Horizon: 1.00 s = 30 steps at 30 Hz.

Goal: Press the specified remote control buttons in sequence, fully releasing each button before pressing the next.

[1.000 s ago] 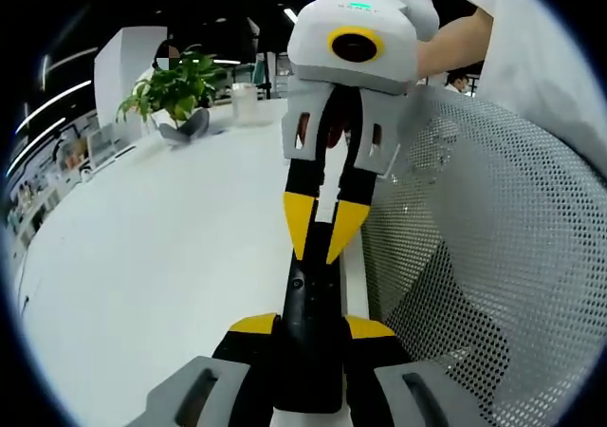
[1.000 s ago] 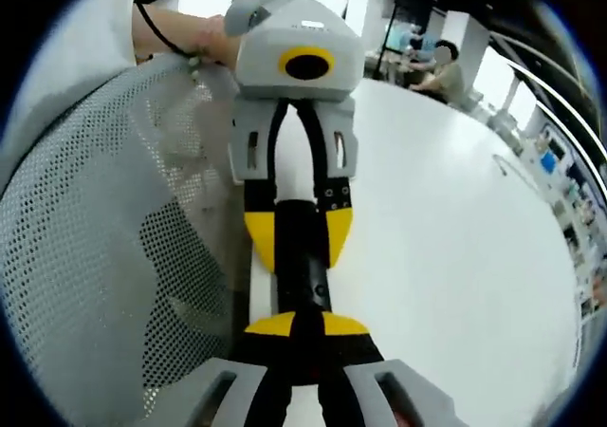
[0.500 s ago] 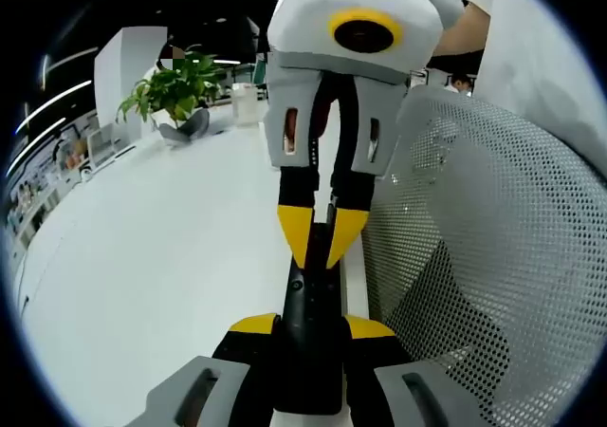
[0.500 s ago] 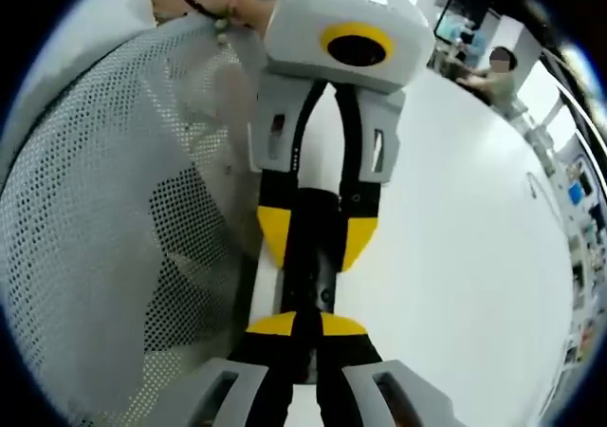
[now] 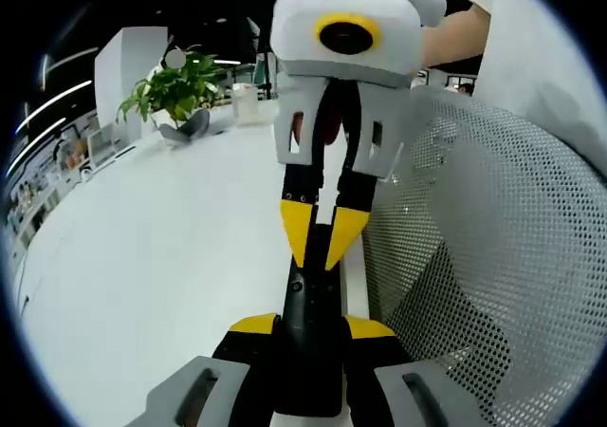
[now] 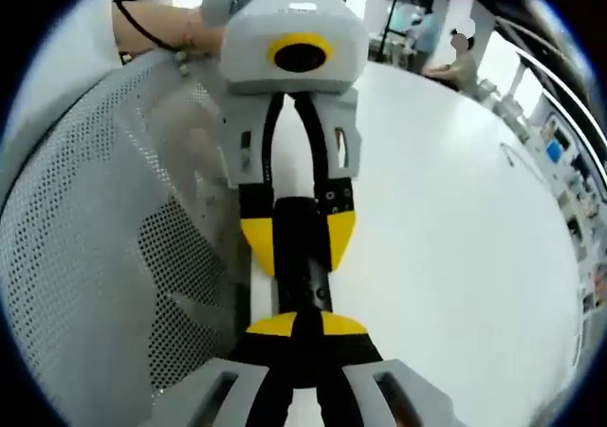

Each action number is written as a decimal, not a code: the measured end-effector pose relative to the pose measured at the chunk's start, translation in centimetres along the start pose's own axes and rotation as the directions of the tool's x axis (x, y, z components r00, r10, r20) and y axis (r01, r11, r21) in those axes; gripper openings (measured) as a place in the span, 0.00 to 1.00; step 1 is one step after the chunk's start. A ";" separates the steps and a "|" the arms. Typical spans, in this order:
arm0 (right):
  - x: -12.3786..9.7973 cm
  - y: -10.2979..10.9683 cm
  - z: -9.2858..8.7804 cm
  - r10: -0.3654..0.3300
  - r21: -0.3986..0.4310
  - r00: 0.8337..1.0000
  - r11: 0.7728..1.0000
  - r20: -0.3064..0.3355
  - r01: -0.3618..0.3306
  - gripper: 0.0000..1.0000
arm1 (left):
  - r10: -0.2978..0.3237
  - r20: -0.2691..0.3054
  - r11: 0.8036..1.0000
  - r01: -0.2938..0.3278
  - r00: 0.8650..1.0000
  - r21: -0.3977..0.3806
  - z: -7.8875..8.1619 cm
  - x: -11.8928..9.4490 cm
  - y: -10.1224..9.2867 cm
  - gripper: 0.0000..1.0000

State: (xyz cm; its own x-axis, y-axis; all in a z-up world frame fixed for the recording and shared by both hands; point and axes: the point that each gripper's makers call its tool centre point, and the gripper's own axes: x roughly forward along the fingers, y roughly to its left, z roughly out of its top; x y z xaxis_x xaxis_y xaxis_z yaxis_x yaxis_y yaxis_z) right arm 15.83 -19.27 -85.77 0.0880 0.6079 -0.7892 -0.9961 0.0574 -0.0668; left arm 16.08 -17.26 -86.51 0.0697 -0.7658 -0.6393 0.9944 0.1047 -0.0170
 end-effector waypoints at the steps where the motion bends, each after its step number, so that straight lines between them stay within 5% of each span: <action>1: 0.0 0.0 0.0 -0.004 0.021 0.999 1.000 0.034 0.003 0.04 | 0.000 0.000 1.000 0.000 1.000 0.000 0.0 0.0 0.0 0.25; 4: 0.0 -0.3 0.1 -0.005 0.082 0.999 0.997 0.050 0.001 0.04 | 0.000 0.000 1.000 0.000 1.000 0.000 0.0 0.0 0.0 0.25; 15: 0.3 0.3 0.5 0.010 -0.100 1.000 0.995 -0.016 -0.011 0.01 | -0.001 -0.001 1.000 0.001 1.000 0.003 0.0 0.0 0.0 0.25; 30: 0.3 0.1 0.3 0.034 -0.105 0.995 0.994 -0.091 -0.043 0.00 | -0.002 0.000 1.000 0.002 1.000 0.005 0.0 0.1 0.0 0.25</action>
State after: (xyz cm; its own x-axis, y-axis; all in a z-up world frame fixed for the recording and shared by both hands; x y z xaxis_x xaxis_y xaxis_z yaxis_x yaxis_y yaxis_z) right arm 15.76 -18.90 -85.83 0.0536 0.5353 -0.8430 -0.9940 -0.0525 -0.0965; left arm 16.11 -17.34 -86.53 0.0675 -0.7658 -0.6396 0.9949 0.1001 -0.0148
